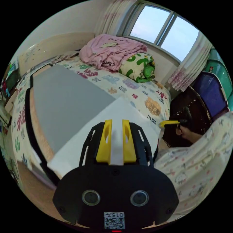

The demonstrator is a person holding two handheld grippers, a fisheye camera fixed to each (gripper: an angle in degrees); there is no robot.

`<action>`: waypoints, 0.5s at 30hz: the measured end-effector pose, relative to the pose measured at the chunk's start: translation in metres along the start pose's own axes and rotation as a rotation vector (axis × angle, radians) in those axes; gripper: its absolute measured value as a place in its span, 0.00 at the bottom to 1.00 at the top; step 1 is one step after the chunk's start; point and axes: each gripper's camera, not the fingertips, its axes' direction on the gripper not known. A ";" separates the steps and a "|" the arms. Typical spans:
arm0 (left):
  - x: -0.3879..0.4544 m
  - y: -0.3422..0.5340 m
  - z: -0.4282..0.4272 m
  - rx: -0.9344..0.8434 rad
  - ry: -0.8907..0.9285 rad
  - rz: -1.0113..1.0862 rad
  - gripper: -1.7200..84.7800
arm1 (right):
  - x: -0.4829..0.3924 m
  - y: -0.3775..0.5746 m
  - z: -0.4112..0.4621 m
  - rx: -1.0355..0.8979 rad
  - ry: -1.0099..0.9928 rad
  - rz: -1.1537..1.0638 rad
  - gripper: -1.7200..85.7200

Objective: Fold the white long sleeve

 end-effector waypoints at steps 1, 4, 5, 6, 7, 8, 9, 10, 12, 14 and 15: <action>-0.002 -0.016 0.006 -0.015 0.006 0.008 0.11 | -0.005 0.007 0.007 -0.013 -0.015 0.019 0.15; -0.012 -0.091 0.039 -0.103 0.063 0.002 0.13 | -0.026 0.026 0.014 0.013 -0.037 0.041 0.14; -0.014 -0.115 0.051 -0.126 0.075 -0.011 0.14 | -0.034 0.032 0.015 0.020 -0.026 0.051 0.13; -0.016 -0.136 0.061 -0.139 0.076 -0.017 0.14 | -0.038 0.034 0.017 0.019 -0.027 0.053 0.12; -0.016 -0.146 0.065 -0.148 0.073 -0.020 0.14 | -0.046 0.039 0.019 0.011 -0.030 0.066 0.11; -0.018 -0.163 0.075 -0.177 0.061 -0.027 0.15 | -0.054 0.044 0.020 0.002 -0.022 0.071 0.10; -0.020 -0.177 0.083 -0.214 0.037 -0.026 0.15 | -0.058 0.047 0.020 0.000 -0.019 0.070 0.09; -0.021 -0.183 0.087 -0.234 0.025 -0.020 0.15 | -0.066 0.053 0.020 -0.004 -0.048 0.056 0.07; -0.024 -0.196 0.098 -0.340 -0.024 0.013 0.14 | -0.077 0.066 0.019 0.005 -0.110 0.065 0.04; -0.029 -0.199 0.098 -0.407 -0.061 0.032 0.11 | -0.091 0.088 0.017 0.026 -0.165 0.088 0.03; -0.034 -0.198 0.093 -0.441 -0.100 0.028 0.09 | -0.095 0.094 0.016 0.036 -0.176 0.094 0.03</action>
